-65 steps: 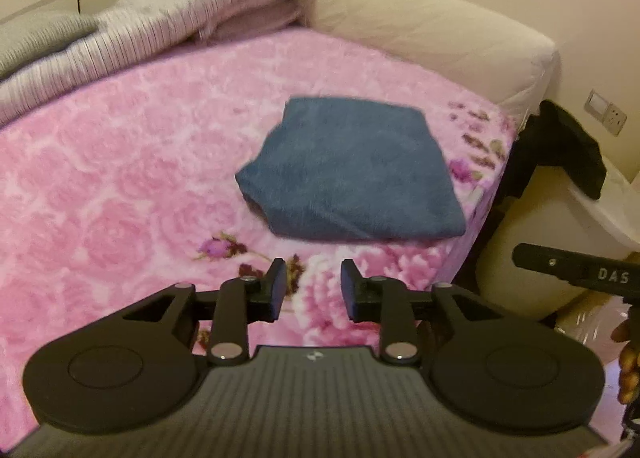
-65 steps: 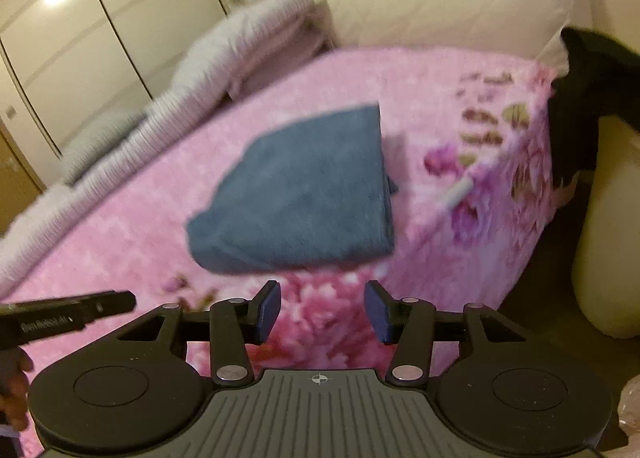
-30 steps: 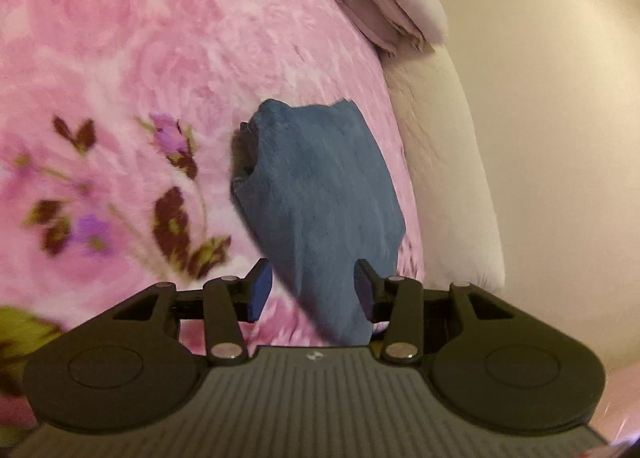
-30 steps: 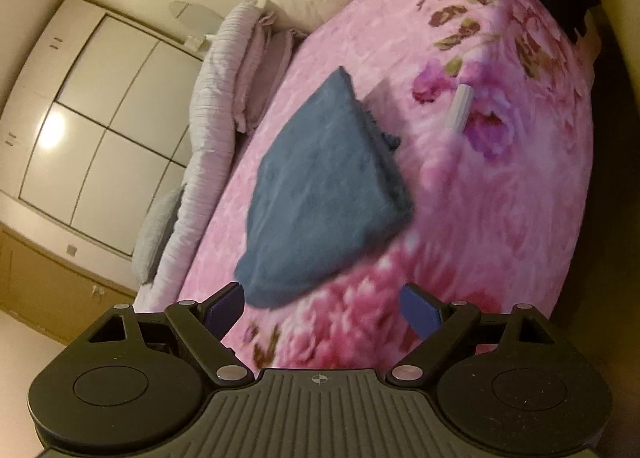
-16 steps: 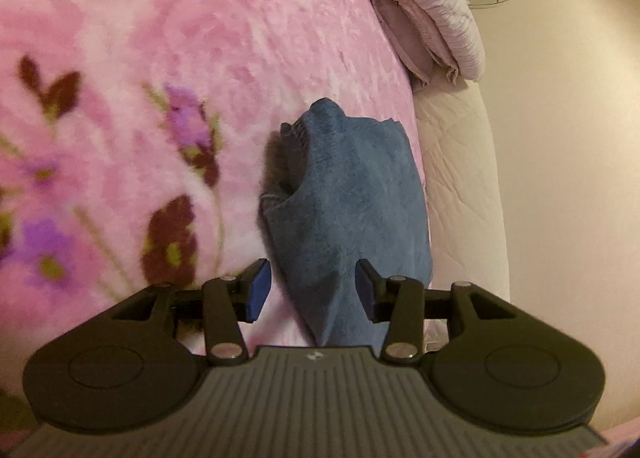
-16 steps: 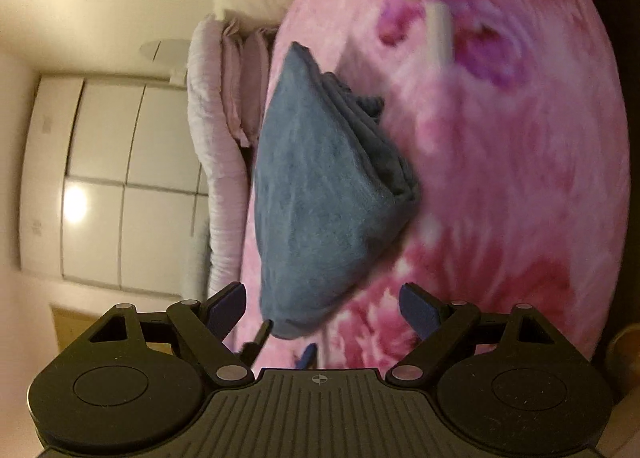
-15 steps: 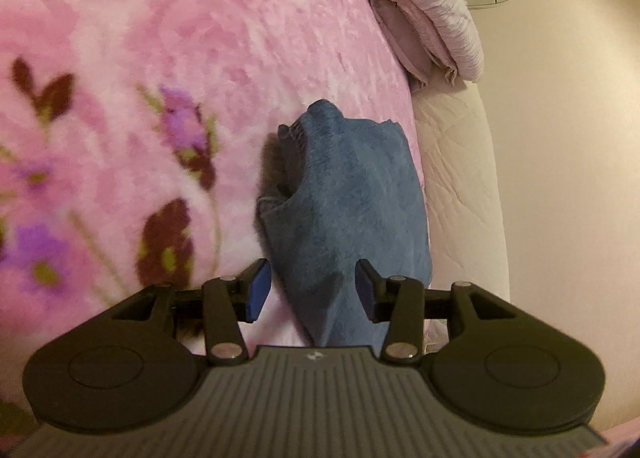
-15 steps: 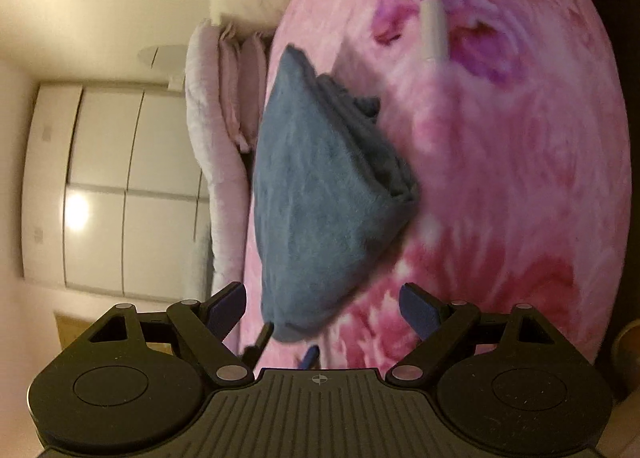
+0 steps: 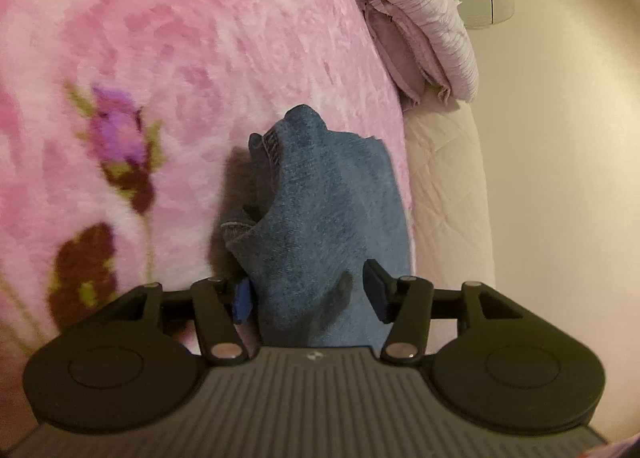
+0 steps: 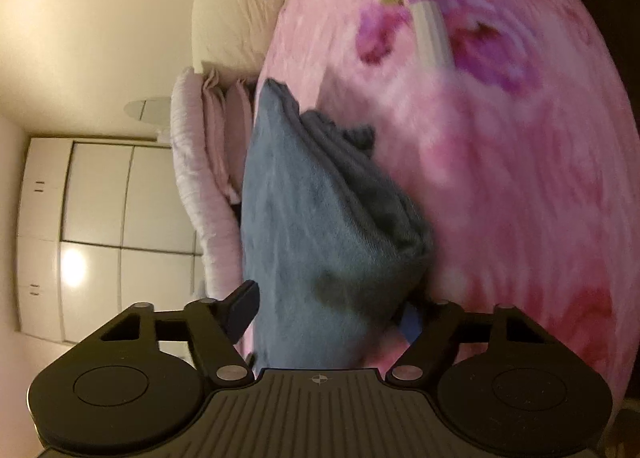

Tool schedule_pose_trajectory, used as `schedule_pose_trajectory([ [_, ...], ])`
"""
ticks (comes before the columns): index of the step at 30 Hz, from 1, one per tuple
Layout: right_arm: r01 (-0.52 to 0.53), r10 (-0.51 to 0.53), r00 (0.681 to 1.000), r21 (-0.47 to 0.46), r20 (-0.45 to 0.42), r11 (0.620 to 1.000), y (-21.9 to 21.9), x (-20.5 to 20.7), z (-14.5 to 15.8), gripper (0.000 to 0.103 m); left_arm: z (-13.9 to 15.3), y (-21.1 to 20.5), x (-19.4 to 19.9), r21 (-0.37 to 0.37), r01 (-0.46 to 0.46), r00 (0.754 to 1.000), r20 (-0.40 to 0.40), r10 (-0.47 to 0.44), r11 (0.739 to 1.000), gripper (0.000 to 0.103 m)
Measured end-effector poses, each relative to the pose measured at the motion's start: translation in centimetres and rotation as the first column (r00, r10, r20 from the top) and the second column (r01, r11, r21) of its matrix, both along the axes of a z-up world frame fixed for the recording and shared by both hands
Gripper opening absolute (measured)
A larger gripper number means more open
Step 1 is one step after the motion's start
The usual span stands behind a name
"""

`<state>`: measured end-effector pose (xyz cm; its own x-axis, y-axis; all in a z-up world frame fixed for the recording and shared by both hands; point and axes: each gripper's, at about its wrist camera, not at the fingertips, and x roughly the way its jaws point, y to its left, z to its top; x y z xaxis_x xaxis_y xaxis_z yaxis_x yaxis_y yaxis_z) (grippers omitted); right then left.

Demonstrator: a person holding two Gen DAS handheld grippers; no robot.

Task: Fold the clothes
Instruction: 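Grasp the folded jeans with the left tool while the right tool grasps them too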

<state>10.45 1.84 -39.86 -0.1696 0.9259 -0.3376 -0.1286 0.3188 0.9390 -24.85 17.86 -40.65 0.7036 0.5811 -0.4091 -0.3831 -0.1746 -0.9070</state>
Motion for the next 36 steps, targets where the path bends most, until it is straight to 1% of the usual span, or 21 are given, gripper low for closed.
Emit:
schedule_pose_trajectory([
  [2,0.006,-0.006,1.0,0.0,0.017,1.0,0.2,-0.2,0.0,0.066,-0.2,0.2,0.2,0.01,-0.002,1.0,0.0,0.002,1.0,0.049],
  [4,-0.017,0.018,0.999,-0.005,0.048,1.0,0.3,-0.5,0.2,0.063,-0.4,0.3,0.5,0.026,0.006,1.0,-0.02,-0.006,1.0,0.049],
  [7,-0.066,0.066,0.997,-0.016,0.042,0.998,-0.7,-0.2,0.5,0.063,-0.4,0.5,0.6,0.03,0.019,1.0,-0.022,-0.018,0.999,0.048],
  [10,-0.09,0.091,0.994,-0.016,0.066,0.996,-2.8,1.5,1.2,0.063,-0.8,0.9,0.3,0.02,0.037,0.999,-0.012,-0.037,0.999,0.041],
  [14,-0.136,0.133,0.983,0.016,0.129,0.991,-3.3,4.7,2.1,0.063,-0.8,1.5,0.4,0.007,0.053,0.998,-0.017,-0.053,0.999,0.041],
  [15,-0.16,0.155,0.976,0.018,0.151,0.987,-2.7,5.4,2.3,0.063,-0.7,1.6,0.5,0.005,0.057,0.998,-0.021,-0.057,0.998,0.042],
  [17,-0.219,0.211,0.957,0.016,0.198,0.976,-0.7,6.9,2.9,0.063,-0.7,1.8,0.6,0.001,0.067,0.997,-0.027,-0.067,0.998,0.042],
  [19,-0.274,0.267,0.937,-0.002,0.225,0.962,1.2,8.1,3.0,0.063,-0.7,2.1,0.7,-0.005,0.075,0.997,-0.03,-0.076,0.997,0.042],
  [23,-0.378,0.374,0.885,-0.041,0.275,0.925,6.1,9.7,3.1,0.068,-0.7,2.7,0.9,-0.022,0.087,0.996,-0.03,-0.088,0.996,0.044],
  [25,-0.427,0.422,0.863,-0.045,0.277,0.903,7.9,9.8,2.8,0.068,-0.7,3.1,1.0,-0.029,0.095,0.995,-0.03,-0.096,0.995,0.045],
  [26,-0.448,0.44,0.852,-0.038,0.285,0.893,8.5,9.7,2.9,0.073,-0.7,3.3,1.1,-0.033,0.098,0.995,-0.031,-0.099,0.995,0.045],
  [27,-0.468,0.459,0.839,-0.045,0.293,0.883,9.1,9.4,2.8,0.08,-0.6,3.5,1.1,-0.038,0.103,0.994,-0.032,-0.104,0.994,0.046],
  [28,-0.486,0.48,0.824,-0.059,0.3,0.872,9.8,9.1,2.7,0.081,-0.5,3.7,1.2,-0.042,0.108,0.993,-0.036,-0.109,0.993,0.047],
  [30,-0.49,0.504,0.806,-0.128,0.31,0.862,10.9,7.8,2.4,0.081,-0.4,4.0,1.2,-0.049,0.118,0.992,-0.047,-0.12,0.992,0.047],
  [33,-0.487,0.515,0.82,-0.169,0.248,0.857,11.2,6.8,2.4,0.08,-0.1,4.7,1.1,-0.051,0.118,0.991,-0.062,-0.121,0.992,0.048],
  [34,-0.486,0.517,0.826,-0.181,0.224,0.855,11.3,6.6,2.4,0.069,0.0,4.9,1.0,-0.049,0.116,0.991,-0.068,-0.119,0.992,0.048],
  [35,-0.486,0.519,0.831,-0.192,0.199,0.853,11.3,6.3,2.4,0.064,0.1,5.1,0.7,-0.042,0.112,0.99,-0.077,-0.115,0.993,0.048],
  [36,-0.491,0.52,0.837,-0.189,0.168,0.851,11.0,6.0,2.2,0.062,0.2,5.4,0.4,-0.034,0.104,0.99,-0.088,-0.106,0.994,0.048],
])
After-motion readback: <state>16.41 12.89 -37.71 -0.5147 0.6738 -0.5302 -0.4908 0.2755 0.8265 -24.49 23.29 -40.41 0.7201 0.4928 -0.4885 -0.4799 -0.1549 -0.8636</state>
